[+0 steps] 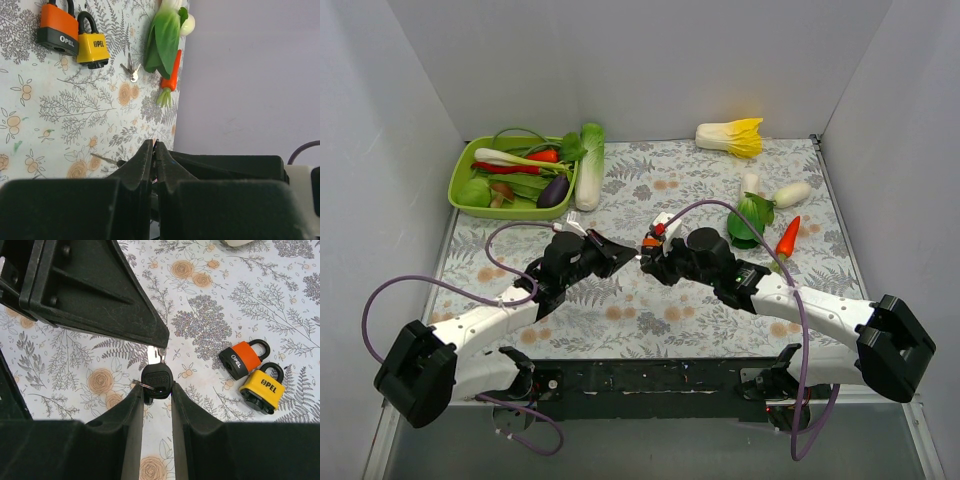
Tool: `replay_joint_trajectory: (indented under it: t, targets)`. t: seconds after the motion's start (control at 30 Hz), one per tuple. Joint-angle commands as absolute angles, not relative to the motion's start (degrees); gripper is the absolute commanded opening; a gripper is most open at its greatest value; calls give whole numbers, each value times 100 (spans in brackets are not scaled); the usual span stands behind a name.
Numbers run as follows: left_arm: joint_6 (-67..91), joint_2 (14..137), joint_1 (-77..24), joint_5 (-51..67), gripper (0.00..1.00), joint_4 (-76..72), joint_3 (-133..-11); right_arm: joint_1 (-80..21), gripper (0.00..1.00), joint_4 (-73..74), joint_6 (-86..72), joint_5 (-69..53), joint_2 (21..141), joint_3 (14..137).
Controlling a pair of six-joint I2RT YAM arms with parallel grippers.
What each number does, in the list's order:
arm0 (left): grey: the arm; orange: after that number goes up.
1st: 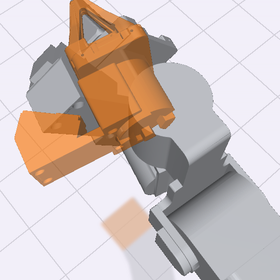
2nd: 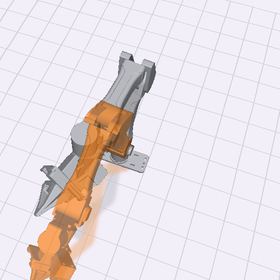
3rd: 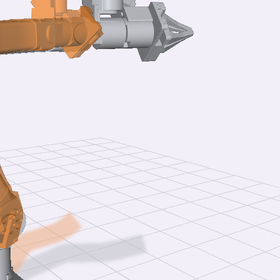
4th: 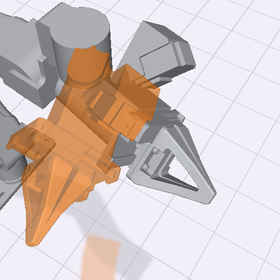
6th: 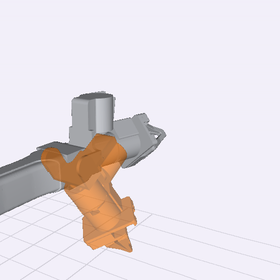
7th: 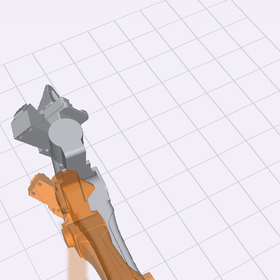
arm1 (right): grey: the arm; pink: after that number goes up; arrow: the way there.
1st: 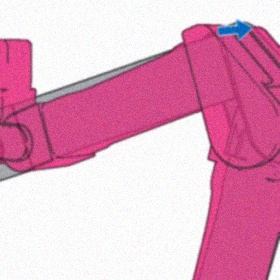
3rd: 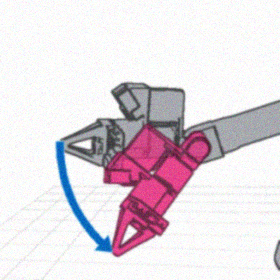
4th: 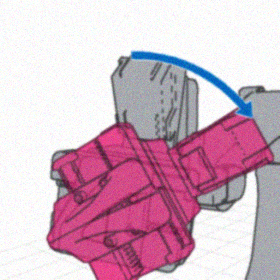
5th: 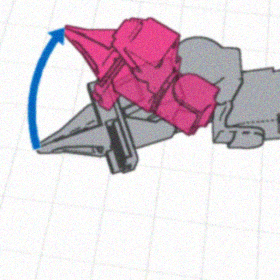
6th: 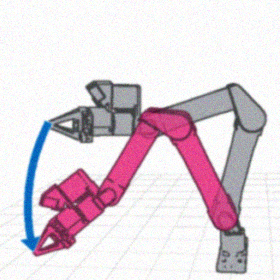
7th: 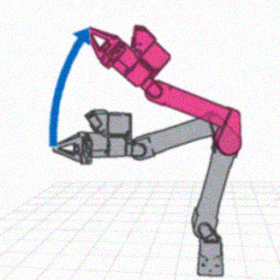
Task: Unlock with the key
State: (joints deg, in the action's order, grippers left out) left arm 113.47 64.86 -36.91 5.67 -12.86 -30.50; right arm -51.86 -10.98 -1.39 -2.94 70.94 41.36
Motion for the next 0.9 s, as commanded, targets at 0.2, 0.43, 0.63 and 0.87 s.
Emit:
replay_joint_trajectory:
  t: [0.2, 0.43, 0.63, 0.87]
  targets:
    - [9504, 6117, -3121, 1132, 0, -1608, -2821, -4528, 54, -1002, -570, -1043, 6698, 4210]
    - [8808, 6029, -2848, 2474, 0, -2372, -2610, -3823, 56, -1345, -1081, -2810, 6618, 4218]
    - [8675, 6100, -2839, 3348, 0, -3243, -2470, -3823, 52, -1774, -1739, -3786, 7180, 4377]
    - [8578, 6038, -2830, 3586, 0, -3349, -2435, -3797, 43, -2495, -2487, -4517, 7435, 4377]
